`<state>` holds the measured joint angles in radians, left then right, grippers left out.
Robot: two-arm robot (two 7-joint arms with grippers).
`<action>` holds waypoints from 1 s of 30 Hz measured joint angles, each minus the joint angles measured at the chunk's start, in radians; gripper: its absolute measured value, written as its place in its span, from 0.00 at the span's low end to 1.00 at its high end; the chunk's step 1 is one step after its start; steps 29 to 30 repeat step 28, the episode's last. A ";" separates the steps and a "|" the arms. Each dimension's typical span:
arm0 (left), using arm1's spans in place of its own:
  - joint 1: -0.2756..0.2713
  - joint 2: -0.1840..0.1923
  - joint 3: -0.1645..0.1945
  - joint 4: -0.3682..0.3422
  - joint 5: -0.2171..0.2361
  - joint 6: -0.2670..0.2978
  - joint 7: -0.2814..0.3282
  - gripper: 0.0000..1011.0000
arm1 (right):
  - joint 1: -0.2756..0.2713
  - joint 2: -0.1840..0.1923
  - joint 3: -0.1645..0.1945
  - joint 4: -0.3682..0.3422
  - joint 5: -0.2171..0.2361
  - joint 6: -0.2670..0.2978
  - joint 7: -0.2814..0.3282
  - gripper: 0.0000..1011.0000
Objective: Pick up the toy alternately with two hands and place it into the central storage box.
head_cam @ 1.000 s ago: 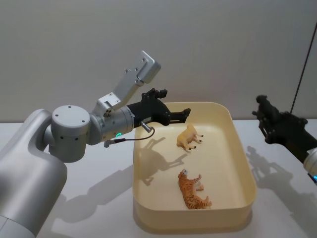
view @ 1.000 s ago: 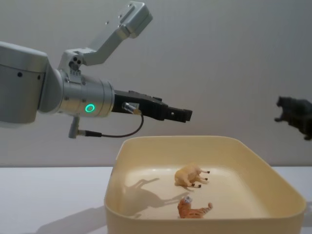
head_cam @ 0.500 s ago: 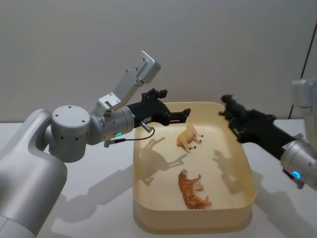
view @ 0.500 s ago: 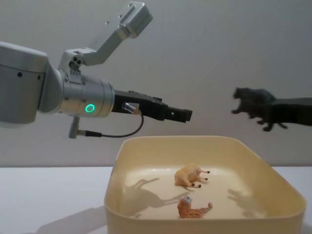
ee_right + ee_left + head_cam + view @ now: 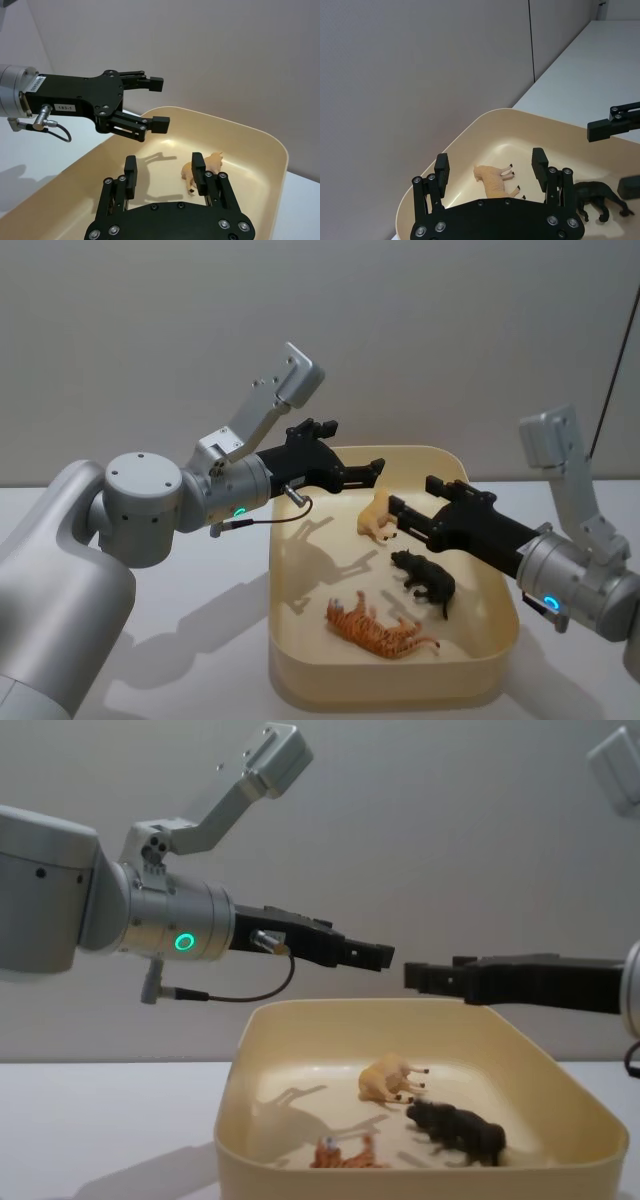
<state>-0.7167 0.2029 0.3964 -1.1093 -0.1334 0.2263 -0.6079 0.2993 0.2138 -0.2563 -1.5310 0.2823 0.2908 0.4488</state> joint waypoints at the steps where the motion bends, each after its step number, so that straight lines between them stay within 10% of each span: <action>1: 0.000 0.000 0.000 0.000 0.000 0.000 0.000 0.99 | 0.001 -0.001 -0.002 0.001 -0.001 0.002 0.002 0.65; 13: 0.000 0.000 0.000 0.000 0.000 0.000 0.000 0.99 | 0.003 -0.002 -0.007 0.000 0.000 0.004 0.007 0.98; 30: 0.000 0.000 0.000 0.000 0.000 0.000 0.000 0.99 | -0.027 0.032 0.020 -0.048 0.032 -0.033 -0.038 0.99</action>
